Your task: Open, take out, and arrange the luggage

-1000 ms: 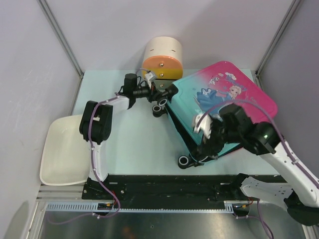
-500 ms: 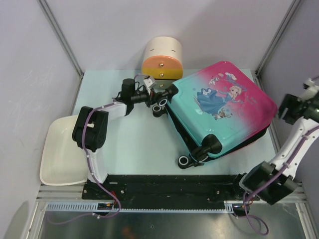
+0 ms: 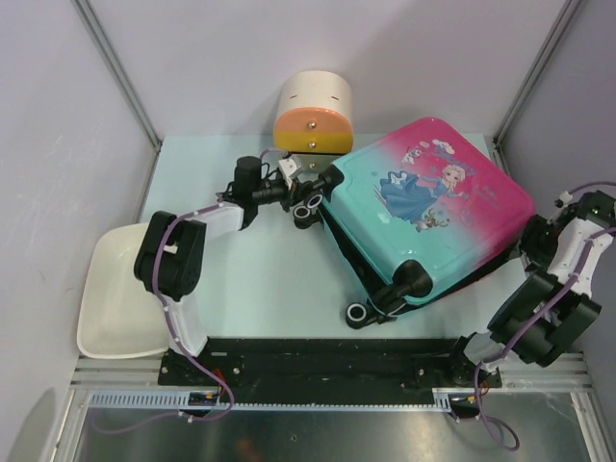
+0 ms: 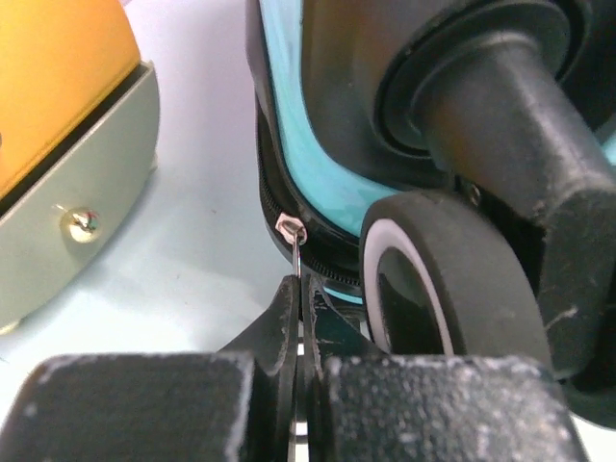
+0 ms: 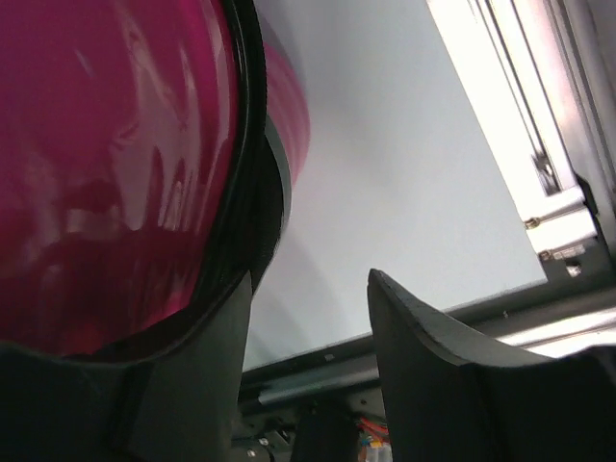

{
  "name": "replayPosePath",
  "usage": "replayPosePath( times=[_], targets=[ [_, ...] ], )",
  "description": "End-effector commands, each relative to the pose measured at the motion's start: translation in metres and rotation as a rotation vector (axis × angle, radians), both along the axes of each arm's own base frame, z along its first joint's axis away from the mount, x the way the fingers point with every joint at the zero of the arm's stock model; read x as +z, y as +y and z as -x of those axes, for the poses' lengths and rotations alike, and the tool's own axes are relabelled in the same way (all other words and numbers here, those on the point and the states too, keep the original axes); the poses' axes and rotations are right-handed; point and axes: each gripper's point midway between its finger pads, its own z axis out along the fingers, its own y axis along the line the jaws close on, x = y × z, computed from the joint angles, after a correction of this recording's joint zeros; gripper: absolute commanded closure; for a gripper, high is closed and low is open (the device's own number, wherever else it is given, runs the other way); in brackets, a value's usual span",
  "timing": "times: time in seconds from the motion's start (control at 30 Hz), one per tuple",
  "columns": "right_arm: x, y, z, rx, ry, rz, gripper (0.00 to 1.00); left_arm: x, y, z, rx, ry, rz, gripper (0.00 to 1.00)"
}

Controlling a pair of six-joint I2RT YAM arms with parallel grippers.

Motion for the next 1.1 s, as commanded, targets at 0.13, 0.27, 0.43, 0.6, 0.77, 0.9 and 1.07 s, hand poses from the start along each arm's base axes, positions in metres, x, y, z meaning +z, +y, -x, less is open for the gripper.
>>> replayPosePath(
  times=[0.13,0.27,0.43,0.6,0.77,0.9,1.07],
  targets=[
    [-0.004,0.003,-0.111,0.205,-0.263,0.053,0.48,0.038,-0.038,0.102,-0.296,-0.166,0.008,1.00],
    [0.010,-0.009,-0.156,0.280,-0.347,0.124,0.48,0.036,-0.052,0.142,-0.353,-0.117,0.021,1.00],
    [0.030,-0.019,-0.202,0.315,-0.449,0.076,0.33,0.029,-0.078,0.206,-0.462,-0.033,0.030,1.00],
    [0.070,-0.019,-0.227,0.378,-0.473,0.126,0.20,0.016,-0.093,0.252,-0.528,0.027,0.013,1.00],
    [0.117,-0.018,-0.214,0.418,-0.463,0.241,0.13,0.016,-0.080,0.234,-0.433,0.047,0.008,1.00],
    [0.142,0.003,-0.168,0.460,-0.392,0.267,0.10,0.025,-0.054,0.207,-0.337,0.129,0.054,0.93],
    [0.151,0.048,-0.087,0.511,-0.294,0.225,0.05,0.026,-0.022,0.178,-0.196,0.048,0.035,0.48]
  ],
)
